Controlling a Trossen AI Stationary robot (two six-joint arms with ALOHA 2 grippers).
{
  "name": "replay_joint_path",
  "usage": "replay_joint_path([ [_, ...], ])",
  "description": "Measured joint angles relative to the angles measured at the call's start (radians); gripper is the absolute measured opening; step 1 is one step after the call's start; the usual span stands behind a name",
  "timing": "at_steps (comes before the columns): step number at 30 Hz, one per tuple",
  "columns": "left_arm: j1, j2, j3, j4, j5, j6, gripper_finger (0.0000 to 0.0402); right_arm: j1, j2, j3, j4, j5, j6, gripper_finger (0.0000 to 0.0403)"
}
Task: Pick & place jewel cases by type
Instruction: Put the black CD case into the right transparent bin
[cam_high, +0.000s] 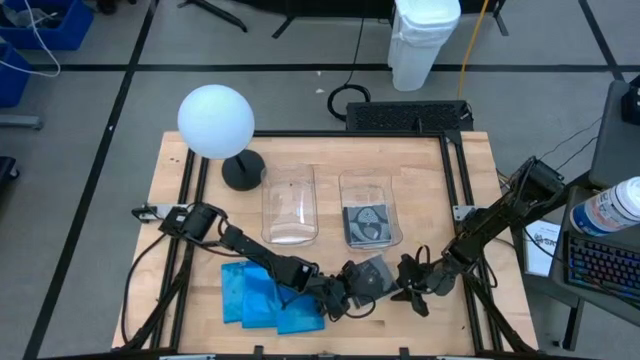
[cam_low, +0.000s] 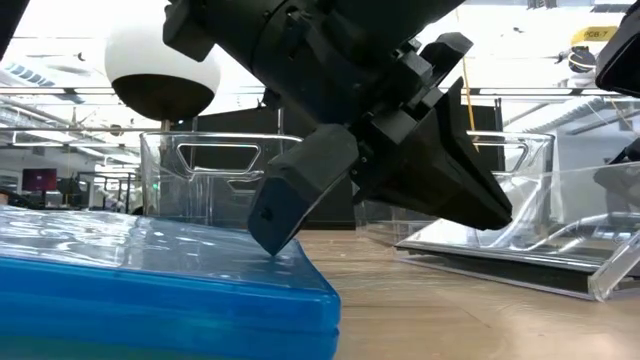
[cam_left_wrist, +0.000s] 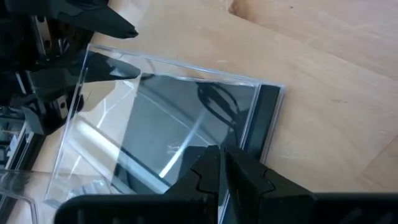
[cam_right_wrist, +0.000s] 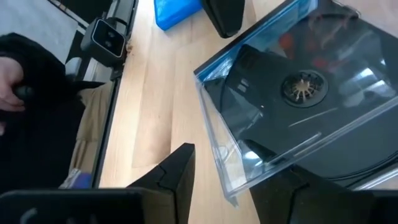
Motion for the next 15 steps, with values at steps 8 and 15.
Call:
replay_joint_path([
  [8, 0.000, -0.001, 0.000, -0.023, 0.020, 0.003, 0.0031, -0.001, 0.000, 0.000, 0.042, 0.049, 0.088, 0.0128],
  [15, -0.005, -0.002, 0.000, -0.027, 0.030, 0.017, 0.0031, -0.017, 0.000, 0.000, 0.026, 0.165, 0.251, 0.0128],
])
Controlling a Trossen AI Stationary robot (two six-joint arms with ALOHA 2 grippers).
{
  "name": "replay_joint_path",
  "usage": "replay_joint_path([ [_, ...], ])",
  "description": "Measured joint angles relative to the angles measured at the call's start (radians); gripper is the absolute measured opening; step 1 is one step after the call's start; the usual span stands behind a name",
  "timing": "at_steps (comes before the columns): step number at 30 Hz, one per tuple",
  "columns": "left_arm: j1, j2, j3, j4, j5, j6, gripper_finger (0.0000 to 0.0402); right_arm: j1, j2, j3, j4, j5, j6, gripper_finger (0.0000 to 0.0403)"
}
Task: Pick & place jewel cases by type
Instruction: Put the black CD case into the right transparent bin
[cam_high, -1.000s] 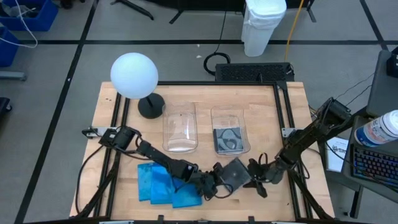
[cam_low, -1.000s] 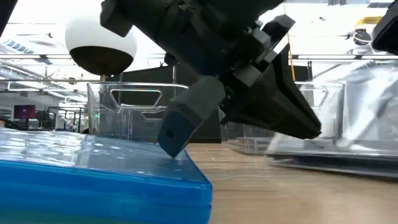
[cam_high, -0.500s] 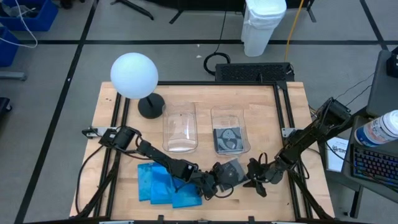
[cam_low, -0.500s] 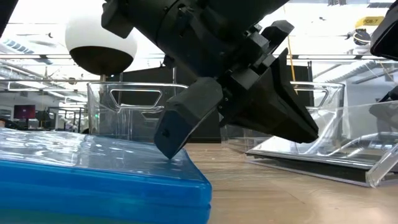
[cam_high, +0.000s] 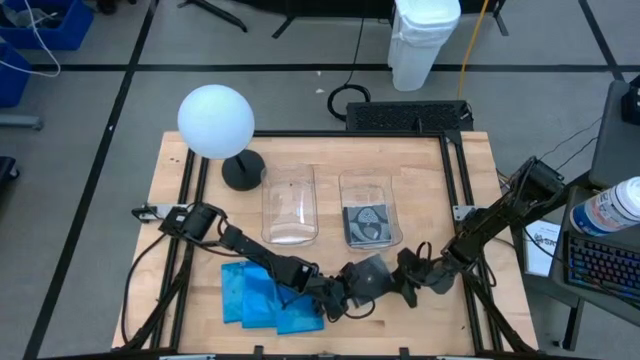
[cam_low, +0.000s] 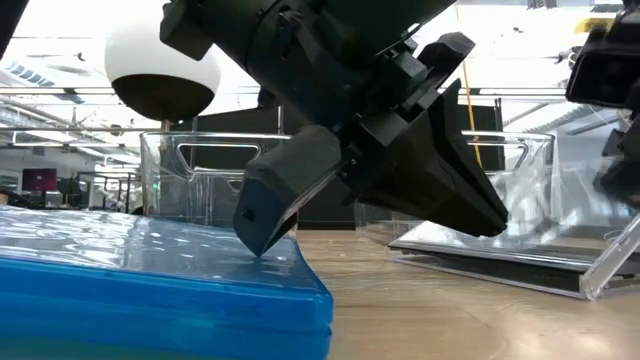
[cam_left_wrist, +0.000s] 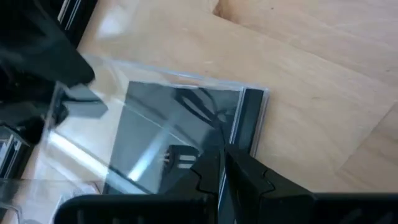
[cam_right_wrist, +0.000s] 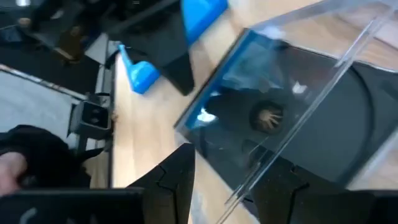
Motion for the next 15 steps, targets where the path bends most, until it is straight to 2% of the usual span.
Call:
replay_joint_path([
  [8, 0.001, 0.000, -0.001, 0.003, 0.000, -0.050, 0.0031, -0.003, 0.000, 0.000, -0.013, -0.012, 0.017, 0.0123],
  [15, -0.010, 0.000, -0.002, 0.003, -0.009, -0.094, 0.0031, -0.001, 0.000, 0.000, -0.018, -0.013, -0.064, 0.0063],
])
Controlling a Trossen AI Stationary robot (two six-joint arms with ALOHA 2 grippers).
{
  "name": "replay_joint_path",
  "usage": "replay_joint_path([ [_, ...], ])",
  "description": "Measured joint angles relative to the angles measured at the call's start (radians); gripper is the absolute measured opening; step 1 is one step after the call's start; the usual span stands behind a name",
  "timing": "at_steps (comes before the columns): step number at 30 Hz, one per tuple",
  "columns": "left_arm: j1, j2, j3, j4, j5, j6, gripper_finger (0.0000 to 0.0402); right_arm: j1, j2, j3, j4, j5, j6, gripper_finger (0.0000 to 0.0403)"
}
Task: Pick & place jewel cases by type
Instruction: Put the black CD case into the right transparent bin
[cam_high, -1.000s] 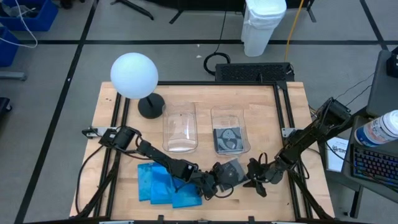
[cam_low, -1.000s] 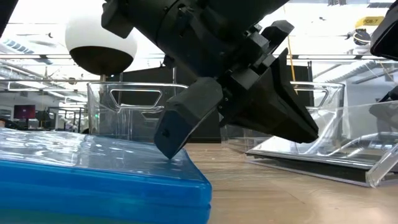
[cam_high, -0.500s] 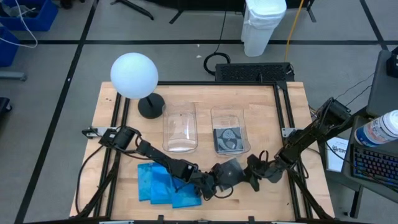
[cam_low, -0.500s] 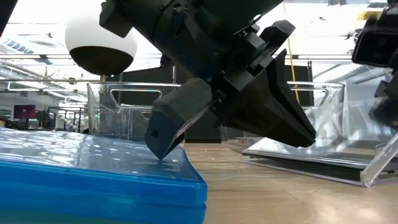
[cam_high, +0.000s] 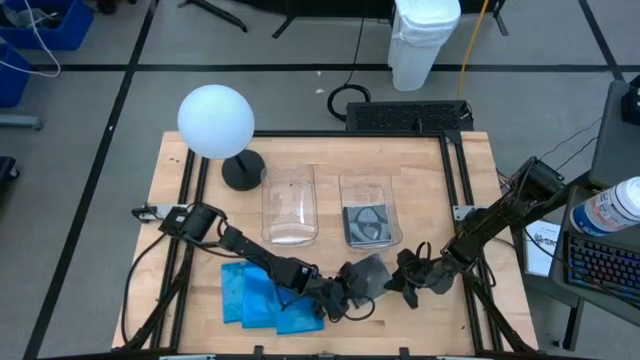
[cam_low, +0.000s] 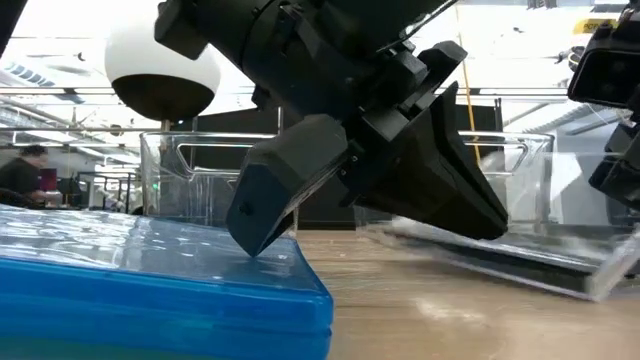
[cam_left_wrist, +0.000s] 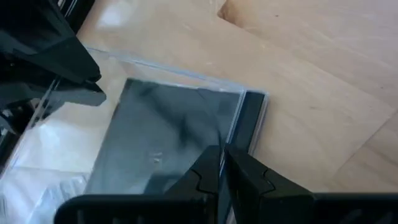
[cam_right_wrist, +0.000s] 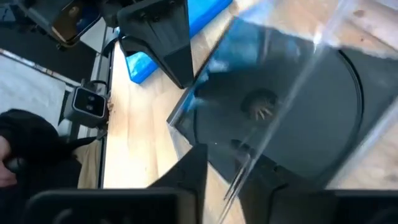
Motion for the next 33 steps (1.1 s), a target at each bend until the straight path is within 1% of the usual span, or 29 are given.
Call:
replay_joint_path([
  [4, -0.013, 0.000, 0.000, 0.004, -0.048, 0.022, 0.0031, 0.000, -0.002, 0.000, 0.008, -0.001, -0.044, 0.0017],
  [6, -0.017, 0.000, 0.000, 0.008, -0.058, 0.028, 0.0031, 0.000, -0.003, 0.000, 0.010, 0.002, -0.066, 0.0006],
  [13, -0.043, -0.024, 0.000, 0.034, -0.082, 0.019, 0.0035, 0.001, -0.002, 0.000, 0.002, 0.000, -0.138, 0.0013],
  [18, -0.090, -0.100, 0.000, 0.053, -0.135, -0.055, 0.0067, 0.009, -0.001, 0.000, 0.015, 0.000, -0.202, 0.0003],
  [22, -0.131, -0.159, 0.000, 0.042, -0.239, -0.166, 0.0103, 0.035, 0.001, -0.001, 0.025, 0.051, -0.270, 0.0002],
  [27, -0.179, -0.220, 0.000, -0.025, -0.414, -0.339, 0.0151, 0.075, 0.001, -0.001, 0.030, 0.112, -0.345, 0.0002],
  [30, -0.198, -0.232, 0.001, -0.098, -0.546, -0.531, 0.0180, 0.093, 0.001, -0.001, 0.033, 0.133, -0.379, 0.0002],
  [32, -0.194, -0.233, 0.001, -0.145, -0.586, -0.703, 0.0200, 0.097, 0.006, -0.001, 0.037, 0.134, -0.399, 0.0002],
  [33, -0.187, -0.233, 0.001, -0.174, -0.588, -0.790, 0.0209, 0.098, 0.011, -0.001, 0.041, 0.135, -0.412, 0.0002],
])
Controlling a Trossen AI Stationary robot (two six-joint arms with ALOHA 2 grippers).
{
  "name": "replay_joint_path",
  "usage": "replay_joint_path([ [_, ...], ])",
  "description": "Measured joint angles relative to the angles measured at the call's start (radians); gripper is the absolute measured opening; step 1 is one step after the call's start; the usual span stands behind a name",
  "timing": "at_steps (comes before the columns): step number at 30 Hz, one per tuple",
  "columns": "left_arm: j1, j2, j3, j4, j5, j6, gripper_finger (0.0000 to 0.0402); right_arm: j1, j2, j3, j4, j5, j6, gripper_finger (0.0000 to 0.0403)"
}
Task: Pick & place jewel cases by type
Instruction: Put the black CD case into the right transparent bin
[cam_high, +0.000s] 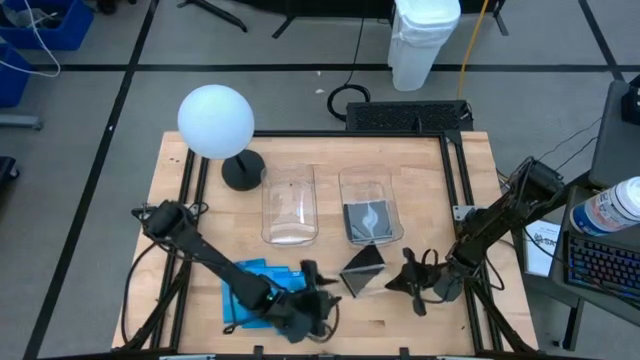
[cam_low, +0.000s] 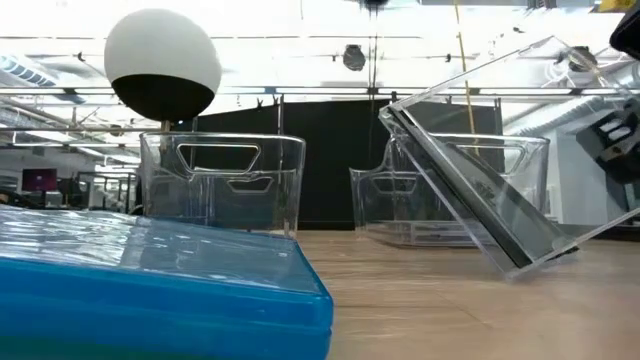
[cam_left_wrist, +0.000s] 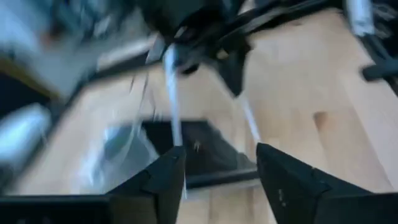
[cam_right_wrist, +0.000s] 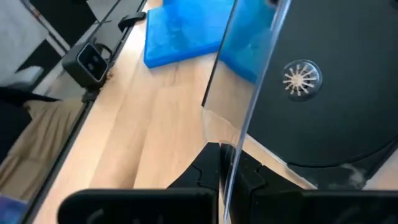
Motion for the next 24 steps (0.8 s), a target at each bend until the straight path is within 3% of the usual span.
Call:
replay_joint_path([
  [4, 0.038, 0.014, 0.000, -0.072, 0.068, -0.219, 0.0244, 0.001, 0.044, 0.001, 0.022, 0.001, -0.037, 0.0002],
  [9, 0.084, 0.019, -0.051, -0.044, 0.160, -0.310, 0.0283, 0.001, 0.122, 0.001, 0.079, -0.002, -0.095, 0.0002],
  [13, 0.107, 0.019, -0.087, 0.027, 0.204, -0.321, 0.0313, 0.001, 0.181, 0.001, 0.139, 0.001, -0.147, 0.0002],
  [17, 0.130, 0.017, -0.143, 0.171, 0.312, -0.311, 0.0337, 0.001, 0.254, 0.000, 0.223, -0.003, -0.210, 0.0002],
  [24, 0.149, 0.018, -0.179, 0.248, 0.365, -0.301, 0.0349, 0.000, 0.347, 0.001, 0.352, 0.004, -0.232, 0.0002],
])
